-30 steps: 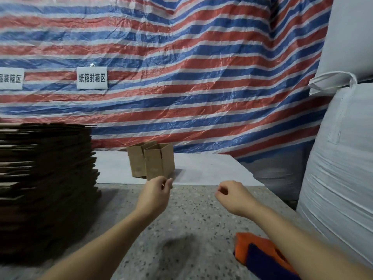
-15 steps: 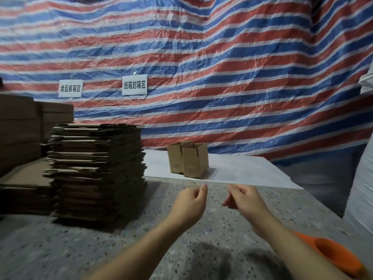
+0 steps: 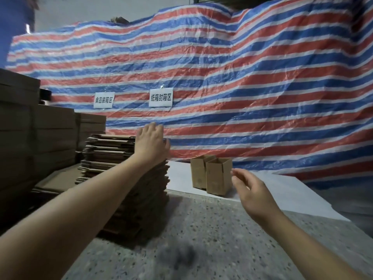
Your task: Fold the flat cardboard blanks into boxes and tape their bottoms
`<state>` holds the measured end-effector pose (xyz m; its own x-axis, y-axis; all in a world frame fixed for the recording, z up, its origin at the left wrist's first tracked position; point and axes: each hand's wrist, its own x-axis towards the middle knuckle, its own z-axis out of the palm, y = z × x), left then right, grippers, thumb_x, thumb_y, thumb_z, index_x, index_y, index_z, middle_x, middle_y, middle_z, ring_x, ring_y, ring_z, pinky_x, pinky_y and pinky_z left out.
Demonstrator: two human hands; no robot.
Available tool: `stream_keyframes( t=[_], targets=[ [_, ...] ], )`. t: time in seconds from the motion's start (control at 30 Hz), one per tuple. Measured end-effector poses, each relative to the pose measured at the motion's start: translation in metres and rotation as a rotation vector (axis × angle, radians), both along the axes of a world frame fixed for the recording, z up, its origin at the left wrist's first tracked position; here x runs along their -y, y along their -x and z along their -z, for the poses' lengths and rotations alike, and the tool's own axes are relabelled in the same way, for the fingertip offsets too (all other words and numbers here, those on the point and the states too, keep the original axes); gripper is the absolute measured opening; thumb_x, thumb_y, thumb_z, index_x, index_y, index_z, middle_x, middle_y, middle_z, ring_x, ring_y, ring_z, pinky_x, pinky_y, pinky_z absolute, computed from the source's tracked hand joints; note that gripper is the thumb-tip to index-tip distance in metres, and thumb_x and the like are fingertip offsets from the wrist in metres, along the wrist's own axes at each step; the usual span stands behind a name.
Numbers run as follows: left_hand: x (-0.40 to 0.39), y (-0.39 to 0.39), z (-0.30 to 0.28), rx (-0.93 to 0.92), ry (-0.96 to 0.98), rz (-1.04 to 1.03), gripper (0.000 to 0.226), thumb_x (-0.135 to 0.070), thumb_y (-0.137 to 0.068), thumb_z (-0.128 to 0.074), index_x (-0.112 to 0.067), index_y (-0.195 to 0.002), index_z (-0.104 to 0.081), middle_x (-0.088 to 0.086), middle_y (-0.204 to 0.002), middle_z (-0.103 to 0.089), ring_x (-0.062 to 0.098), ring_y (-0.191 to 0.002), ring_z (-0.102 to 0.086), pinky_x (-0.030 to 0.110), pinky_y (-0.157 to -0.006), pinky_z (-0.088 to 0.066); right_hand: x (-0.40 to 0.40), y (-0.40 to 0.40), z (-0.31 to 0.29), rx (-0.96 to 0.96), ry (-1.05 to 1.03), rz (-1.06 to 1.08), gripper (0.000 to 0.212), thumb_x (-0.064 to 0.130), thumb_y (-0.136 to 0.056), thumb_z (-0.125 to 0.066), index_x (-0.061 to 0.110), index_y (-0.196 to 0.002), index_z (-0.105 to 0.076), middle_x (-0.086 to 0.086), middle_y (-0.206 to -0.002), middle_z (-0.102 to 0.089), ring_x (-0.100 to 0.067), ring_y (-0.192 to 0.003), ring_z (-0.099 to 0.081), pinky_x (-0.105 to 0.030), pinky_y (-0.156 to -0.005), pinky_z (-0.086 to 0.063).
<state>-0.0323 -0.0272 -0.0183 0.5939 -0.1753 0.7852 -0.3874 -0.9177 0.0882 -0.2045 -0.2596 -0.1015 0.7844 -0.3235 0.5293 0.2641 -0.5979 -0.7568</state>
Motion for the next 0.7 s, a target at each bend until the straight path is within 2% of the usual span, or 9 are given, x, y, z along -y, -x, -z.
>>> stream_keyframes(
  t=[0.1,0.17,0.23,0.3,0.37,0.47,0.53,0.6,0.7],
  targets=[
    [-0.012,-0.024,-0.02,-0.087,-0.072,-0.116,0.057,-0.047,-0.098,-0.041,-0.013,-0.143,-0.04,0.016,-0.148,-0.04,0.033,-0.138,-0.034,0.05,-0.114,-0.026,-0.009,-0.025,-0.018,0.032,0.013,-0.074,0.047,0.041,-0.103,-0.05,0.033,-0.149,-0.042,0.019,-0.135,-0.045,-0.002,-0.123,-0.042,-0.025,-0.096,-0.037],
    [-0.016,-0.036,-0.029,-0.172,-0.119,-0.173,0.062,-0.052,-0.097,-0.04,-0.014,-0.146,-0.037,0.018,-0.151,-0.037,0.034,-0.141,-0.032,0.051,-0.115,-0.025,-0.018,-0.044,-0.032,0.05,0.021,-0.123,0.054,0.044,-0.102,-0.051,0.034,-0.152,-0.035,0.015,-0.146,-0.043,-0.005,-0.129,-0.041,-0.029,-0.101,-0.038],
    [-0.021,-0.046,-0.036,-0.274,-0.148,-0.219,0.066,-0.056,-0.096,-0.04,-0.013,-0.145,-0.037,0.018,-0.148,-0.04,0.036,-0.137,-0.037,0.051,-0.111,-0.031,-0.025,-0.062,-0.044,0.048,0.049,-0.141,0.061,0.047,-0.102,-0.05,0.034,-0.157,-0.026,0.011,-0.159,-0.033,-0.013,-0.142,-0.036,-0.04,-0.114,-0.036],
    [-0.024,-0.054,-0.039,-0.365,-0.161,-0.237,0.068,-0.058,-0.096,-0.038,-0.012,-0.146,-0.036,0.018,-0.146,-0.044,0.037,-0.133,-0.043,0.05,-0.106,-0.038,-0.03,-0.08,-0.053,0.034,0.068,-0.153,0.064,0.05,-0.102,-0.047,0.036,-0.158,-0.019,0.008,-0.165,-0.025,-0.019,-0.15,-0.027,-0.048,-0.119,-0.03],
    [-0.028,-0.062,-0.039,-0.447,-0.174,-0.252,0.068,-0.056,-0.098,-0.037,-0.011,-0.148,-0.035,0.016,-0.148,-0.045,0.036,-0.133,-0.044,0.05,-0.108,-0.039,-0.033,-0.096,-0.059,0.017,0.073,-0.176,0.065,0.049,-0.102,-0.047,0.036,-0.158,-0.018,0.006,-0.166,-0.022,-0.022,-0.151,-0.026,-0.048,-0.117,-0.029],
    [-0.032,-0.071,-0.035,-0.54,-0.178,-0.259,0.056,-0.042,-0.1,-0.041,-0.011,-0.146,-0.04,0.014,-0.149,-0.045,0.035,-0.133,-0.044,0.053,-0.111,-0.035,-0.029,-0.116,-0.063,-0.019,0.095,-0.169,0.065,0.048,-0.102,-0.049,0.034,-0.158,-0.02,0.003,-0.165,-0.024,-0.025,-0.149,-0.029,-0.046,-0.113,-0.034],
    [-0.033,-0.073,-0.032,-0.52,-0.167,-0.263,0.048,-0.034,-0.097,-0.046,-0.012,-0.14,-0.047,0.012,-0.139,-0.053,0.033,-0.125,-0.049,0.053,-0.109,-0.035,-0.024,-0.126,-0.063,-0.033,0.075,-0.154,0.064,0.048,-0.102,-0.05,0.032,-0.157,-0.024,0.0,-0.164,-0.027,-0.026,-0.148,-0.031,-0.046,-0.111,-0.035],
    [-0.033,-0.072,-0.031,-0.493,-0.124,-0.262,0.037,-0.03,-0.094,-0.05,-0.012,-0.126,-0.055,0.009,-0.115,-0.06,0.03,-0.108,-0.054,0.054,-0.108,-0.033,-0.019,-0.134,-0.062,-0.042,0.05,-0.145,0.062,0.048,-0.101,-0.05,0.029,-0.156,-0.028,-0.001,-0.163,-0.03,-0.026,-0.146,-0.033,-0.045,-0.11,-0.036],
    [-0.032,-0.066,-0.035,-0.478,-0.068,-0.256,0.027,-0.04,-0.096,-0.052,-0.014,-0.103,-0.055,0.002,-0.086,-0.054,0.028,-0.094,-0.052,0.058,-0.109,-0.029,-0.012,-0.142,-0.063,-0.06,0.053,-0.129,0.062,0.049,-0.101,-0.051,0.027,-0.155,-0.031,-0.002,-0.161,-0.034,-0.026,-0.144,-0.036,-0.042,-0.108,-0.037]
  ],
)
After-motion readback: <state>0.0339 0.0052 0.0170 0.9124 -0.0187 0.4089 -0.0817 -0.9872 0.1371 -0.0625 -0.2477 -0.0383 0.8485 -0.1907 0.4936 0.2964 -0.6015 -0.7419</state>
